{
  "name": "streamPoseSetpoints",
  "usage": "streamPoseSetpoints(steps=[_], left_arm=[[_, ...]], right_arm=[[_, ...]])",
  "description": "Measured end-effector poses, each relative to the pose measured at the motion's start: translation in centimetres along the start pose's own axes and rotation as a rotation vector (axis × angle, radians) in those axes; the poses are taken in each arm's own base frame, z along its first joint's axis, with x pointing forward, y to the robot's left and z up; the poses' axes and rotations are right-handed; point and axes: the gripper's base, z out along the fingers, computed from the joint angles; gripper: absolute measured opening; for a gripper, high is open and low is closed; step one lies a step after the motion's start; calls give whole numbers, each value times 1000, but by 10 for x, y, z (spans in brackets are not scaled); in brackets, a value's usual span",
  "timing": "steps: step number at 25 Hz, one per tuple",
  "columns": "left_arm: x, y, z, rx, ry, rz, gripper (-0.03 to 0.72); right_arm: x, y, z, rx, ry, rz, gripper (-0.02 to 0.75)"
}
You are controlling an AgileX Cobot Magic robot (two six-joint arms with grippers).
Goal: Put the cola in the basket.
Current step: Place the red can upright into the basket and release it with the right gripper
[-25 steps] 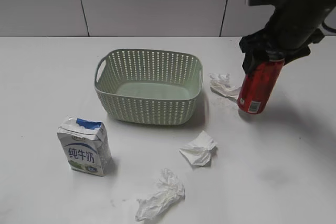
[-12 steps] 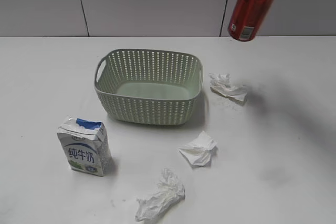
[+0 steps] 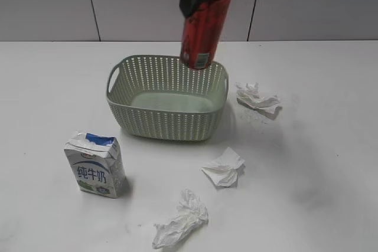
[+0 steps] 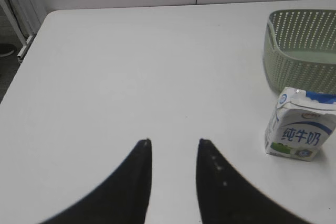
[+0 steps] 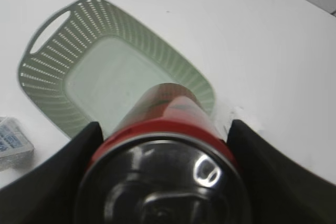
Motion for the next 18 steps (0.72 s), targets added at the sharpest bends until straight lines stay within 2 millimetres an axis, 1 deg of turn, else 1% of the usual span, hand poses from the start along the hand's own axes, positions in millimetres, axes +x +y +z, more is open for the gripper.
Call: streamPoseSetpoints(steps=[4,7,10,14,18], left_arm=[[0,0,0,0,0,0,237],[0,0,0,0,0,0,237],[0,0,0,0,0,1,237],[0,0,0,0,0,0,237],[0,0,0,0,0,0,237]], right_arm=[[3,25,40,-36,43,-41,521],[5,37,67,-52,40,-58,521],[7,40,90,-60,41,-57,519],[15,39,116,-54,84,-55,519],[23,38,137,-45,127,-60,519]])
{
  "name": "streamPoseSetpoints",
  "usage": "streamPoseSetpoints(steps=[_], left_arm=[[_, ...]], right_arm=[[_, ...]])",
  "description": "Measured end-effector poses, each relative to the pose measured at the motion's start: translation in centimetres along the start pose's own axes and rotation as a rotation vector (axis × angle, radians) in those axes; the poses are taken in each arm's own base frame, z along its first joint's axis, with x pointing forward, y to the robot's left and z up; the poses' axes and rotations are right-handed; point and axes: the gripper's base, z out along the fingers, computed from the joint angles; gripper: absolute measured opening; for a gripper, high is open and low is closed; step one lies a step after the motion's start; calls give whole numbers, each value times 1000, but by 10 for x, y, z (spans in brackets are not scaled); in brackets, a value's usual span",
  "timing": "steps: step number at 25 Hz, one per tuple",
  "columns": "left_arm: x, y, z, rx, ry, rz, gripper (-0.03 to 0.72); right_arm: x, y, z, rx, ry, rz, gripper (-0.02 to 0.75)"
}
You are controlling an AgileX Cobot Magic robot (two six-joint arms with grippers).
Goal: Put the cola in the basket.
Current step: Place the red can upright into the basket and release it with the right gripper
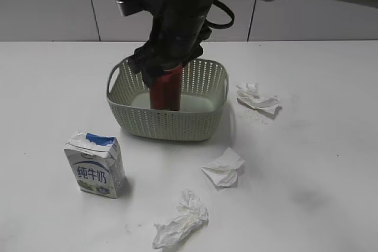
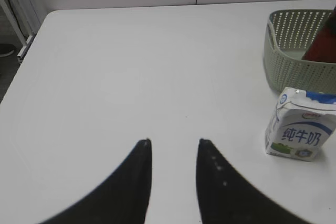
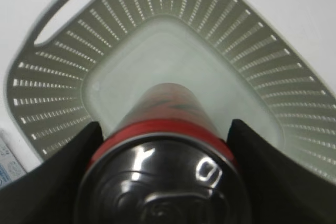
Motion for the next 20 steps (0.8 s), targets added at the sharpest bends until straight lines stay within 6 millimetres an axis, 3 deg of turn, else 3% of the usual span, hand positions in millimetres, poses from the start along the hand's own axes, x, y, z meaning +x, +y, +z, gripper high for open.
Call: streamPoseSetpoints(steps=[4,10,12,14,20], left_arm=[[0,0,0,0,0,1,237],[0,0,0,0,0,1,237],[0,0,0,0,0,1,237],[0,0,0,0,0,1,237],[0,0,0,0,0,1,237]], right_arm=[[3,-1,9,1,20,-5,519],[3,0,8,1,39,0,519],[1,0,6,0,41,0,561],[-5,0,1,-1,14,-7,633],[-40,0,-38,18,-153,-17,634]])
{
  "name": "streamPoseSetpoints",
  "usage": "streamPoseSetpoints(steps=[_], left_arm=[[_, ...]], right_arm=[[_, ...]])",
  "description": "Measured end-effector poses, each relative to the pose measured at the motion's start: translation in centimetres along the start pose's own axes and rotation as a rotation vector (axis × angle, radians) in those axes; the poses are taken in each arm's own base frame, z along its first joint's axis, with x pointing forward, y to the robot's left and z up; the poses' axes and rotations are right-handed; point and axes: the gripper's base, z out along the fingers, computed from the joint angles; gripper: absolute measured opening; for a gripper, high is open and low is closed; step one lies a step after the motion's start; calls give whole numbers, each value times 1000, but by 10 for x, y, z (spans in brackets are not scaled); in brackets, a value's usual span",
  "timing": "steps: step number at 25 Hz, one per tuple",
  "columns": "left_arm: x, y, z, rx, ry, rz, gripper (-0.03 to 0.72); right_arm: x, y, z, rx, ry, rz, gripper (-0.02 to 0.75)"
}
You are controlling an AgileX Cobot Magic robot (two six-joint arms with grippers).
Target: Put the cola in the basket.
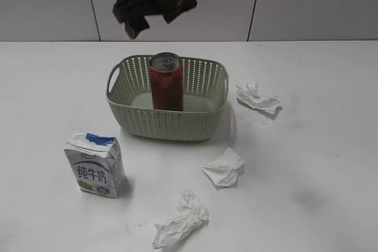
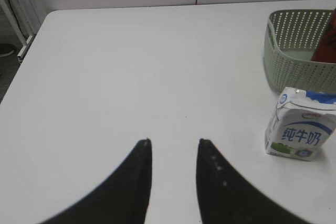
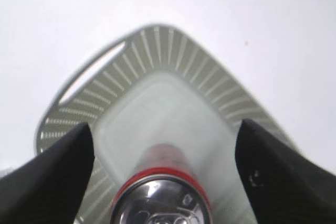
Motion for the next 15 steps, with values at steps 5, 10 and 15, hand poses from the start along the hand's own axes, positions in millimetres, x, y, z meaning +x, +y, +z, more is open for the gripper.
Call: streamPoseSetpoints(steps=[5,10,15], left_arm=[[0,0,0,0,0,0,237],[0,0,0,0,0,0,237],[0,0,0,0,0,0,237]], right_arm=[[-30,-31,-37,115,-135,51,626],[-26,-108,-70,239,-66,196,615],[0,-191,-91,312,-8,375,600]])
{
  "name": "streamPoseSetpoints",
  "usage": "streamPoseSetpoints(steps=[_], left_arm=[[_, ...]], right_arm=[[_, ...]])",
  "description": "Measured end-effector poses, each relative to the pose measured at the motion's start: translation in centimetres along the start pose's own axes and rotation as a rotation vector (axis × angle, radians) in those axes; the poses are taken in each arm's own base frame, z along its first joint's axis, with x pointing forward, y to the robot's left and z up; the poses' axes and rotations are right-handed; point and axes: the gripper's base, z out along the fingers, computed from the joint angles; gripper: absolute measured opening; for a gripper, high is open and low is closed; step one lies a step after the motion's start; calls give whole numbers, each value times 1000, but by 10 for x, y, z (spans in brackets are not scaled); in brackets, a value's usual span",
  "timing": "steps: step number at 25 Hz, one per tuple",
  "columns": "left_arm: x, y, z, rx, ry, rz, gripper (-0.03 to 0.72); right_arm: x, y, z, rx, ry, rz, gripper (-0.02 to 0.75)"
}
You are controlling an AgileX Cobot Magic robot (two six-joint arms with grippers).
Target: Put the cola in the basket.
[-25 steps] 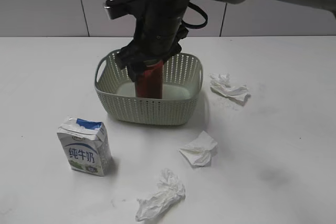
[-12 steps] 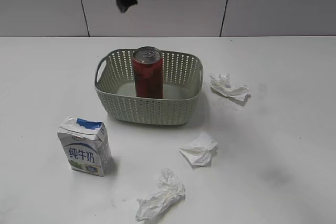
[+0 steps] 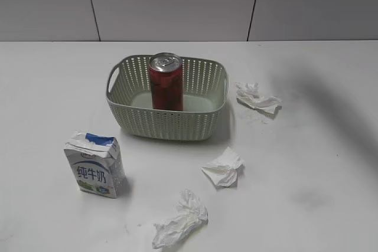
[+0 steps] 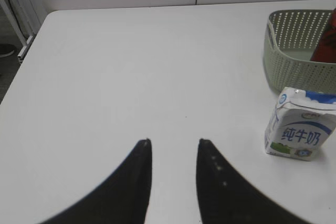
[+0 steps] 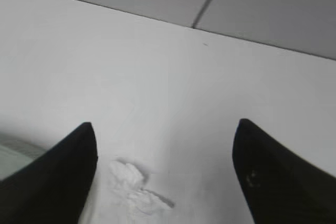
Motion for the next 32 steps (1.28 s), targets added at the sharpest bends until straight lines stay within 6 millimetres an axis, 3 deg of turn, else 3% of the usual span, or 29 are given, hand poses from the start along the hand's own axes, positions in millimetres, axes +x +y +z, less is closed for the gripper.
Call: streamPoseSetpoints(steps=[3,8,11,15,21,32], left_arm=[[0,0,0,0,0,0,237],[0,0,0,0,0,-1,237],[0,0,0,0,0,-1,237],[0,0,0,0,0,-1,237],[0,0,0,0,0,-1,237],[0,0,0,0,0,-1,237]], right_arm=[[0,-46,-9,41,1,85,594],[6,-93,-40,50,-17,195,592],[16,-106,-55,13,-1,242,592],[43,-103,-73,-9,63,181,592],[115,-93,-99,-12,215,114,592],[288,-67,-143,-6,217,122,590]])
